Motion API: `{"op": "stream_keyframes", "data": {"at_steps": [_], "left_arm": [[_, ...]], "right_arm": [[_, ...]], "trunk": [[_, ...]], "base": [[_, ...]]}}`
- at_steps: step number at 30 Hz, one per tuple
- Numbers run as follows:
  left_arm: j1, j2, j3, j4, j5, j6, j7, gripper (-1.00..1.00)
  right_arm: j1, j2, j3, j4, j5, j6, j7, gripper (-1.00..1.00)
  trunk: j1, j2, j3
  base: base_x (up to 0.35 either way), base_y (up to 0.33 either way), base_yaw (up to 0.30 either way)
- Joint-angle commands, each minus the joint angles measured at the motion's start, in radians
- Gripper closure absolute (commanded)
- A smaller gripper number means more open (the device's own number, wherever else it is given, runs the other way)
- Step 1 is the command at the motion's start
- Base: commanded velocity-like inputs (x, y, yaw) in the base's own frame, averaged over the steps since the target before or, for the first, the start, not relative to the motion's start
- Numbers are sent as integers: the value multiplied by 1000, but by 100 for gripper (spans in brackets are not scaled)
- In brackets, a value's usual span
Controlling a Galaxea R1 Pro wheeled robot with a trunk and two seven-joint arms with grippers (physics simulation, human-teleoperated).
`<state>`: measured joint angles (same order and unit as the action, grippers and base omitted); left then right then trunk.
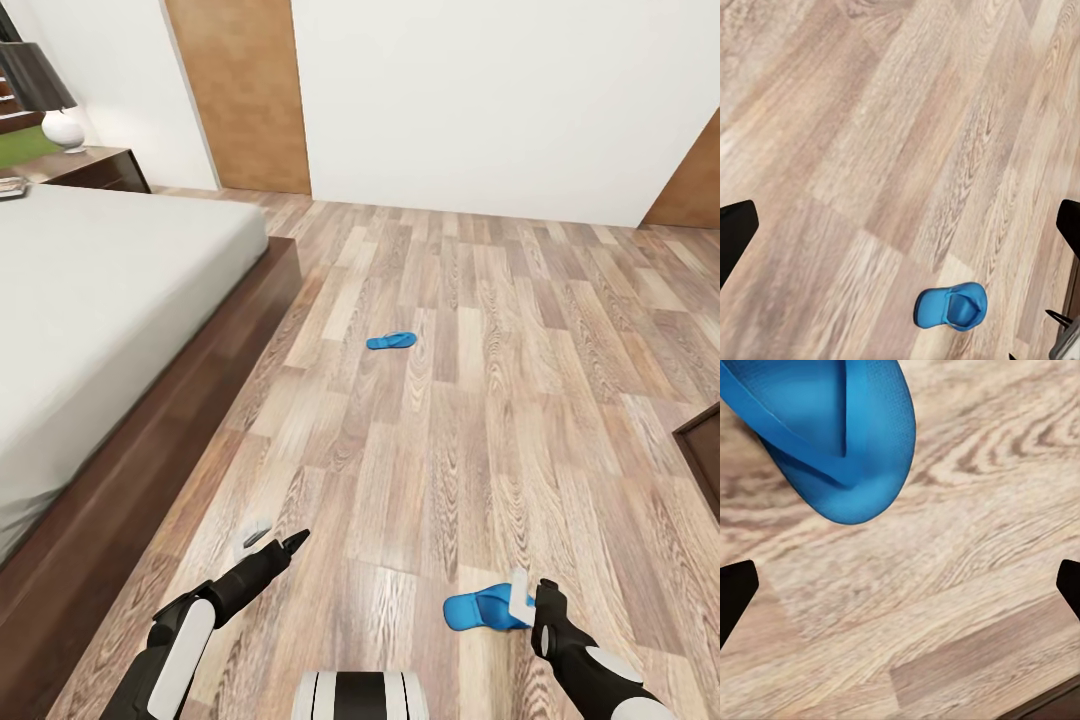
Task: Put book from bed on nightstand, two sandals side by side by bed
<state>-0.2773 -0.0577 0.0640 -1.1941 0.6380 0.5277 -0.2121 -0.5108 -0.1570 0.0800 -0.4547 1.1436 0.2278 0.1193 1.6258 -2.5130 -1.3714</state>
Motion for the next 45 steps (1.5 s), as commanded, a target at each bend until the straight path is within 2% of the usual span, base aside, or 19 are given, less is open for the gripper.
{"op": "stream_keyframes", "data": {"at_steps": [1, 17, 26, 45], "left_arm": [[0, -1, 4, -1, 5, 9, -3, -100], [0, -2, 4, -1, 5, 9, -3, -100], [0, -2, 4, -1, 5, 9, -3, -100], [0, -1, 4, -1, 5, 9, -3, -100]], "right_arm": [[0, -1, 7, -2, 8, 7, 7, -100], [0, -1, 6, -2, 8, 6, 6, -100], [0, -1, 7, -2, 8, 7, 5, -100], [0, 0, 13, -2, 8, 7, 5, -100]], "trunk": [[0, 0, -1], [0, 0, -1], [0, 0, -2], [0, 0, -24]], "base": [[0, -182, 0], [0, -250, 0], [0, -13, 20], [0, 0, 137]]}}
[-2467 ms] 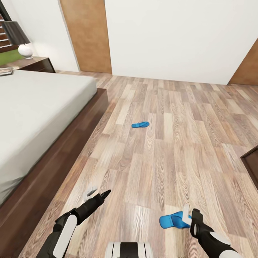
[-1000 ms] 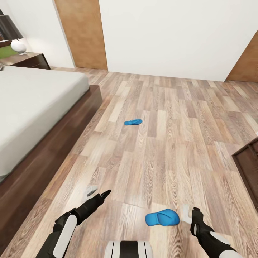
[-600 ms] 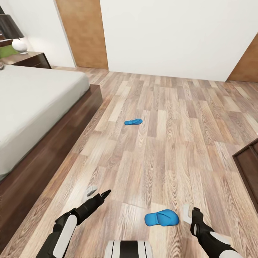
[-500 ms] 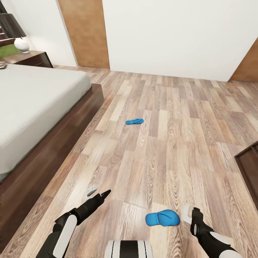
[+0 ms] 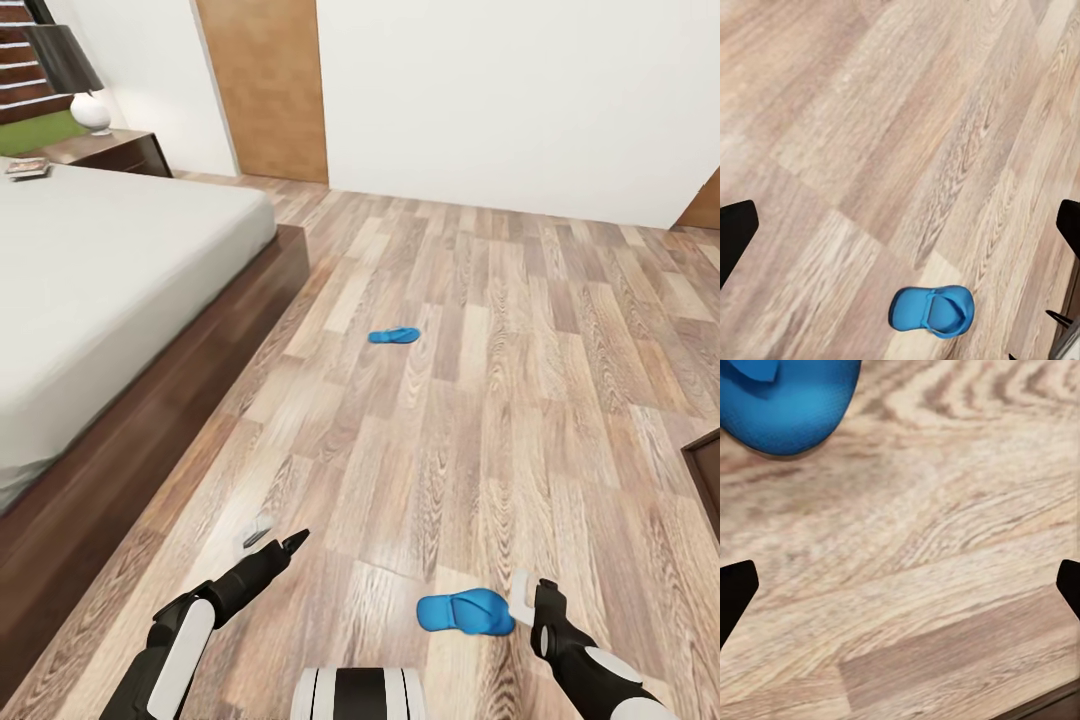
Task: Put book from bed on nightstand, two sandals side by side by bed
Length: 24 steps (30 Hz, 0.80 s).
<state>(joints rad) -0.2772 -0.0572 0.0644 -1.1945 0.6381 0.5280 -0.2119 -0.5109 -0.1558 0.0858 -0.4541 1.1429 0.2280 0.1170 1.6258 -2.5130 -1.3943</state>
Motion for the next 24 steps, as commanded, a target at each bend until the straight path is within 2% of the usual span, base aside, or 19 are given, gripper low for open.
{"op": "stream_keyframes", "data": {"at_steps": [1, 19, 21, 24], "left_arm": [[0, -1, 4, 0, 5, 9, -3, -100], [0, -1, 3, 0, 6, 10, -3, -100], [0, -1, 3, 0, 6, 10, -3, -100], [0, -1, 4, 0, 6, 10, -3, -100]], "right_arm": [[0, -1, 7, -2, 9, 7, 7, -100], [0, 4, 12, -6, 5, -5, 25, -100], [0, 4, 12, -6, 4, -6, 43, -100], [0, 4, 12, -6, 3, -8, 122, -100]], "trunk": [[0, 0, -1], [0, 0, -1], [0, 0, -1], [0, 0, -1]], "base": [[0, 0, 38], [0, 0, 3], [0, 0, 0], [0, 0, 0]]}}
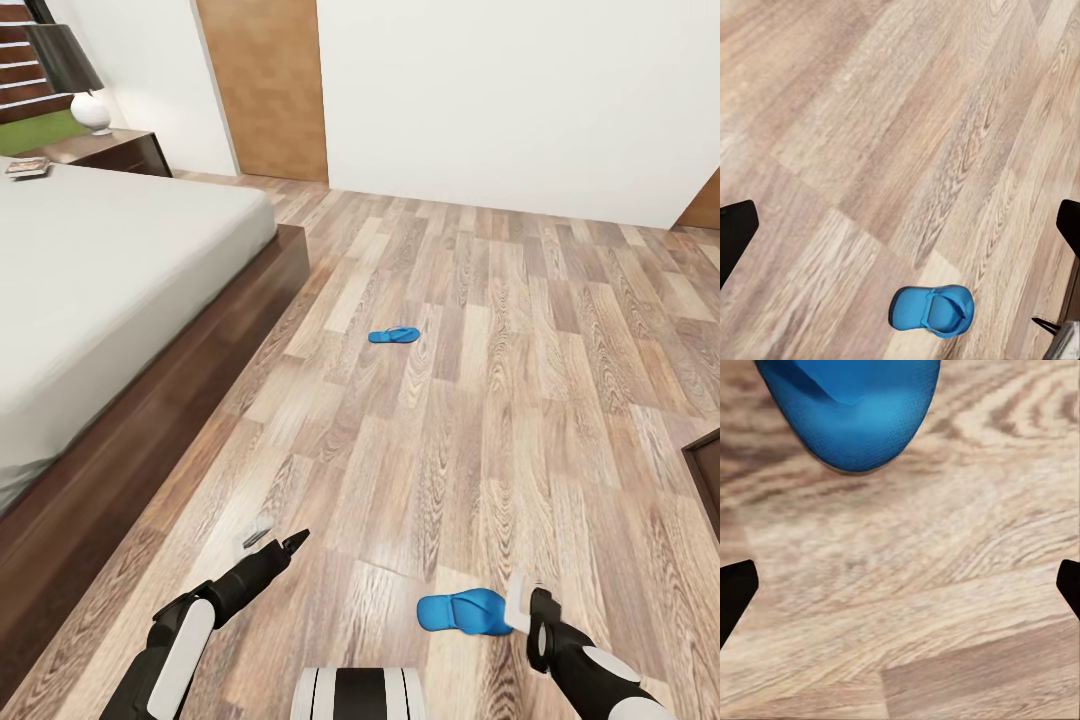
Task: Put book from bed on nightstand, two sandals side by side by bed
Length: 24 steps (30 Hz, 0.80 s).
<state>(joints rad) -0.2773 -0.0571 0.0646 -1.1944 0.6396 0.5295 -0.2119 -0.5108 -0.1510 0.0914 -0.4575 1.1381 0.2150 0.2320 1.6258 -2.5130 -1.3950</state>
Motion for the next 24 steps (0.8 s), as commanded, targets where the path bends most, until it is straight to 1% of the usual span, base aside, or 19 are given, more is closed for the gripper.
{"op": "stream_keyframes", "data": {"at_steps": [1, 4, 6, 11, 17, 19, 20, 24], "left_arm": [[0, -1, 3, -1, 5, 9, -3, -100], [0, -1, 3, -1, 5, 9, -3, -100], [0, -1, 3, 0, 5, 9, -3, -100], [0, -2, 3, 1, 5, 8, -3, -100], [0, -3, 3, 1, 5, 7, -3, -100], [0, -3, 3, 1, 5, 7, -3, -100], [0, -2, 3, 1, 5, 7, -3, -100], [0, -3, 3, 1, 5, 7, -3, -100]], "right_arm": [[0, -1, 6, -3, 8, 4, 33, -100], [0, -1, 4, -4, 8, -12, 64, -100], [0, -1, 3, -7, 8, -24, 71, -100], [0, 0, 3, -19, 9, -39, 64, -100], [0, -1, 2, -59, 10, -40, 7, -100], [0, -1, 2, -74, 10, -40, -31, -100], [0, -1, 2, -88, 10, -40, -66, -100], [0, 0, 2, -99, 10, -39, -86, -100]], "trunk": [[0, 0, -1], [0, 0, -1], [0, 0, -1], [0, 0, -1], [0, 0, -1], [0, 0, -1], [0, 0, -1], [0, 0, -1]], "base": [[0, 0, 0], [0, 0, 0], [0, 0, 0], [0, 0, 0], [0, 0, 0], [0, 0, 0], [0, 0, 0], [0, 0, 0]]}}
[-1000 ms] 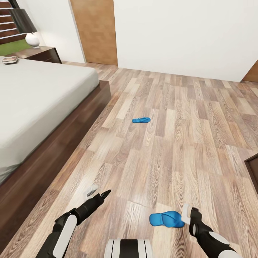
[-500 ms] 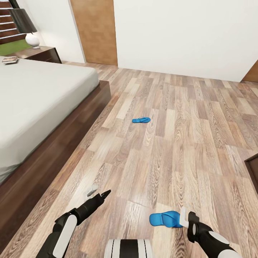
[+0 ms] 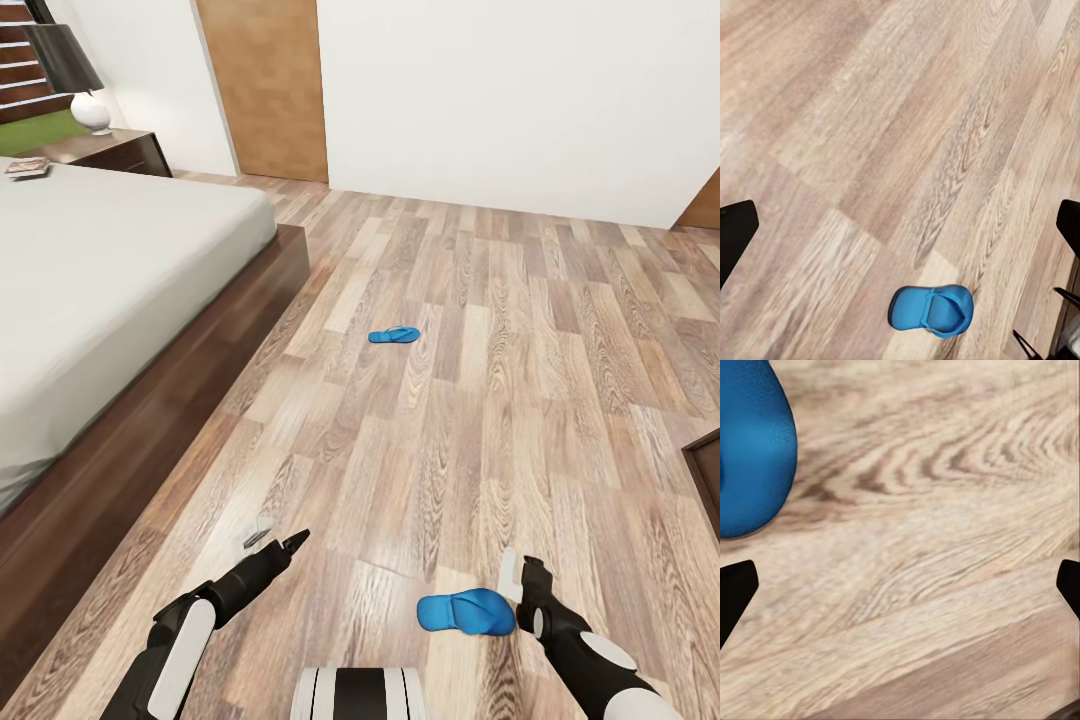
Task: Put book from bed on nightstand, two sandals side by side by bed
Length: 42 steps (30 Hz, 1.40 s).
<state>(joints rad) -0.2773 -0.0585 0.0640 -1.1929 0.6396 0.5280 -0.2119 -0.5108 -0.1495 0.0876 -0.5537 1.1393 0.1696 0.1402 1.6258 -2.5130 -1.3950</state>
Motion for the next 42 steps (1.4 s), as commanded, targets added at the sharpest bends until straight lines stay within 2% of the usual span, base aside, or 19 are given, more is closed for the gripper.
{"op": "stream_keyframes", "data": {"at_steps": [1, 10, 17, 20, 42], "left_arm": [[0, -1, 4, -1, 5, 9, -3, -100], [0, -1, 4, -1, 5, 9, -3, -100], [0, -1, 3, -1, 5, 9, -3, -100], [0, -1, 3, -1, 5, 9, -3, -100], [0, -1, 3, -1, 6, 9, -3, -100]], "right_arm": [[0, -1, 6, -3, 9, 7, 5, -100], [0, -1, 8, -5, 7, 4, 17, -100], [0, 0, 9, -3, 7, 4, 157, -100], [0, 1, 9, -1, 8, 4, 177, -100], [0, 2, 7, -4, 10, 6, 173, -100]], "trunk": [[0, 0, -1], [0, 0, -1], [0, 0, -1], [0, 0, -1], [0, 0, -1]], "base": [[0, 0, 0], [0, 0, 0], [0, 0, 0], [0, 0, 0], [0, 0, 0]]}}
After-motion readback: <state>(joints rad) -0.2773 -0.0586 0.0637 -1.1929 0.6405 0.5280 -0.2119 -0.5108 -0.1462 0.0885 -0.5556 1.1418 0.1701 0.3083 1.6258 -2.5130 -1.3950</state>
